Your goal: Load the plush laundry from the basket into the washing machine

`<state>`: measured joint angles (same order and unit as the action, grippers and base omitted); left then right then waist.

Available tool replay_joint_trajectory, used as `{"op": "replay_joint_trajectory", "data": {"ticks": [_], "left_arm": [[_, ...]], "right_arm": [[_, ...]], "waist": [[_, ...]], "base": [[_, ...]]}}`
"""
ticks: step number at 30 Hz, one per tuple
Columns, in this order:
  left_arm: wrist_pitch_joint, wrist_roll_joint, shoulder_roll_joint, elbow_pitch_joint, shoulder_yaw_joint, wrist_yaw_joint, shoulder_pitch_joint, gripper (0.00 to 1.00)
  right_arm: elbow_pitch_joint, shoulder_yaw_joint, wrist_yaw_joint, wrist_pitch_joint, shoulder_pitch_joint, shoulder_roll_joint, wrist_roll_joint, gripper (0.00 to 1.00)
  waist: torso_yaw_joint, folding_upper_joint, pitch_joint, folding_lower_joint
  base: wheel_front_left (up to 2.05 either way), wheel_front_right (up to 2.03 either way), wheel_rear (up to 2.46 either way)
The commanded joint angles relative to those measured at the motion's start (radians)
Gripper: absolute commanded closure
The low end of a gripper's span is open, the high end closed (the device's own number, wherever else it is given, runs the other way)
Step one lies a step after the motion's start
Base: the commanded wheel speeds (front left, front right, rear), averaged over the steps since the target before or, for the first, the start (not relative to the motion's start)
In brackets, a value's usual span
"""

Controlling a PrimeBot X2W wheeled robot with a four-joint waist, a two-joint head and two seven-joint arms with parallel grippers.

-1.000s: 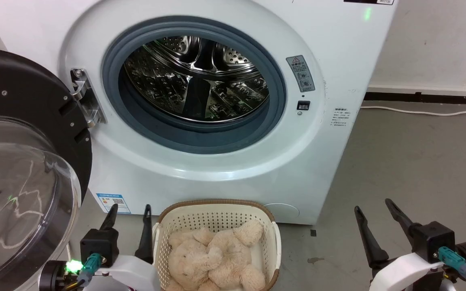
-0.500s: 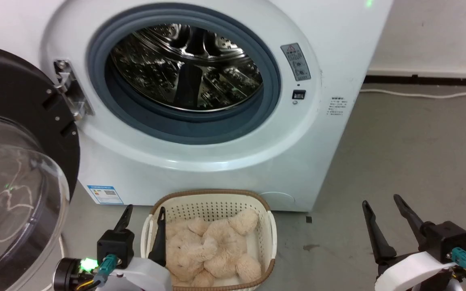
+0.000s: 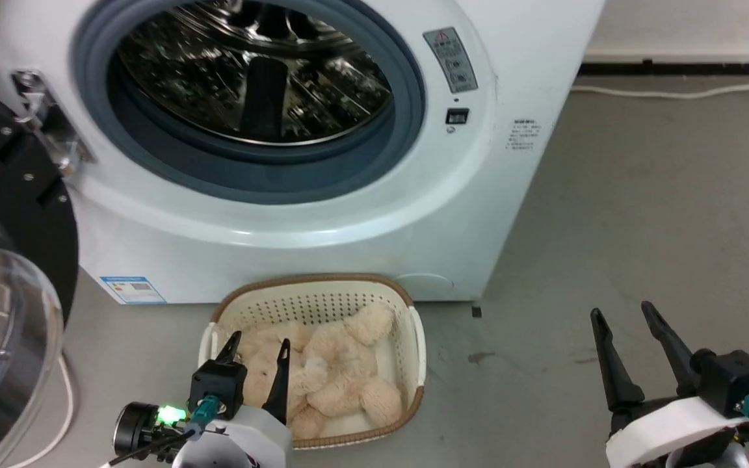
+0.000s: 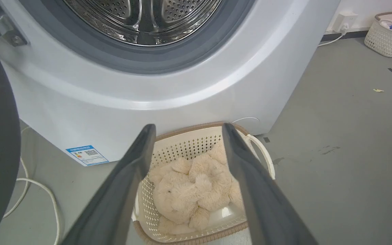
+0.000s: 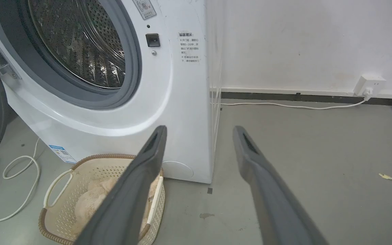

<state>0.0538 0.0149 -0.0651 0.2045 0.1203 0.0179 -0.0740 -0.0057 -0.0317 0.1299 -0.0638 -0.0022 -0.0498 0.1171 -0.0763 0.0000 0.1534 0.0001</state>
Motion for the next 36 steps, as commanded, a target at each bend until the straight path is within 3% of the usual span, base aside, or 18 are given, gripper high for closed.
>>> {"op": "replay_joint_trajectory", "data": {"ticks": [1,19,36], "left_arm": [[0.006,0.006,-0.007,0.021,0.009,0.001,-0.024,0.0],[-0.037,-0.007,-0.042,0.325,0.063,0.002,-0.163,0.0],[-0.031,0.004,-0.093,0.507,0.141,-0.009,-0.328,0.0]], "right_arm": [[0.002,-0.002,0.0,-0.009,-0.021,0.0,0.013,0.0],[0.012,0.002,0.0,-0.051,-0.066,0.0,0.111,0.0],[0.008,0.0,0.001,-0.086,-0.105,0.0,0.19,0.0]], "waist": [[-0.014,0.0,0.018,-0.0001],[-0.088,0.0,0.152,-0.0001],[-0.141,0.0,0.286,-0.0001]], "base": [[0.0,0.0,0.0],[0.0,0.0,0.0],[0.0,0.0,0.0]]}}
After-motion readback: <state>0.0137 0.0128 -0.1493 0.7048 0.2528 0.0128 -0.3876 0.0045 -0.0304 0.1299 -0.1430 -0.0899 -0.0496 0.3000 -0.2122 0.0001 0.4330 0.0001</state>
